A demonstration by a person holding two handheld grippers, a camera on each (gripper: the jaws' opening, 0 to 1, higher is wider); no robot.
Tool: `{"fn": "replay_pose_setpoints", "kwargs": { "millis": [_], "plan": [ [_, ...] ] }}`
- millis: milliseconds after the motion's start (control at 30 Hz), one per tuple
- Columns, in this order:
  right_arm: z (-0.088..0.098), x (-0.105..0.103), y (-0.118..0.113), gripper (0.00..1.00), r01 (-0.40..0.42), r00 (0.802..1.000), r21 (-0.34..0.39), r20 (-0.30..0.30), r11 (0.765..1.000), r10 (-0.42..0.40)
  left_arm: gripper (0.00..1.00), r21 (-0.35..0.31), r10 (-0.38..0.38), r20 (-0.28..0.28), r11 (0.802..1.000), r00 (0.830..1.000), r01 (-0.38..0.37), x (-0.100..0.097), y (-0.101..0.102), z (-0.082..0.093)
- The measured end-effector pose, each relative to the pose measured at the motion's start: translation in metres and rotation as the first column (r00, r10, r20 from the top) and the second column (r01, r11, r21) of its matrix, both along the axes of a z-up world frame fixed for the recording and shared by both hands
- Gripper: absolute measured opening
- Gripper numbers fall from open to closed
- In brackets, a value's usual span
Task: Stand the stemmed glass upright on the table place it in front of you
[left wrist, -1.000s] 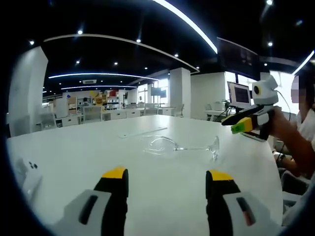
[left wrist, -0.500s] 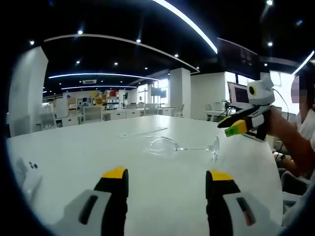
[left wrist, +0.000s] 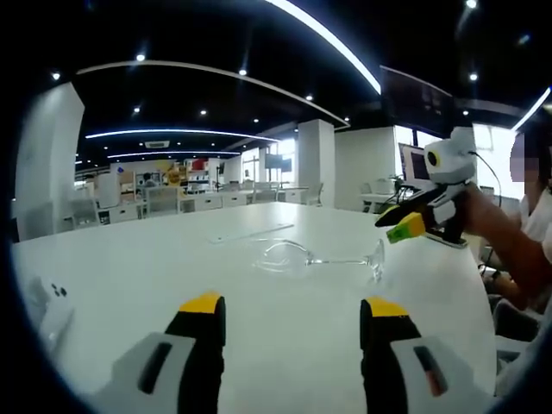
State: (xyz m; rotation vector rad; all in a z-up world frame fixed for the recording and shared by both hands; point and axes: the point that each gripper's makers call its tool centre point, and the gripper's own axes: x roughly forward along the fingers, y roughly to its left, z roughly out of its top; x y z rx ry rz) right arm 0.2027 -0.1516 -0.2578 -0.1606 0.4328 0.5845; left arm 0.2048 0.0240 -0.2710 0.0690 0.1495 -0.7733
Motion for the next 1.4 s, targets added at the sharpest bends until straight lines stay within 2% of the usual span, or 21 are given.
{"fn": "replay_pose_setpoints", "kwargs": {
  "millis": [1400],
  "plan": [
    [-0.011, 0.017, 0.008, 0.40, -0.027, 0.993, -0.035, -0.115, 0.999, 0.023, 0.63, -0.006, -0.001, 0.004, 1.000, 1.000, 0.001, -0.002, 0.000, 0.000]
  ]
}}
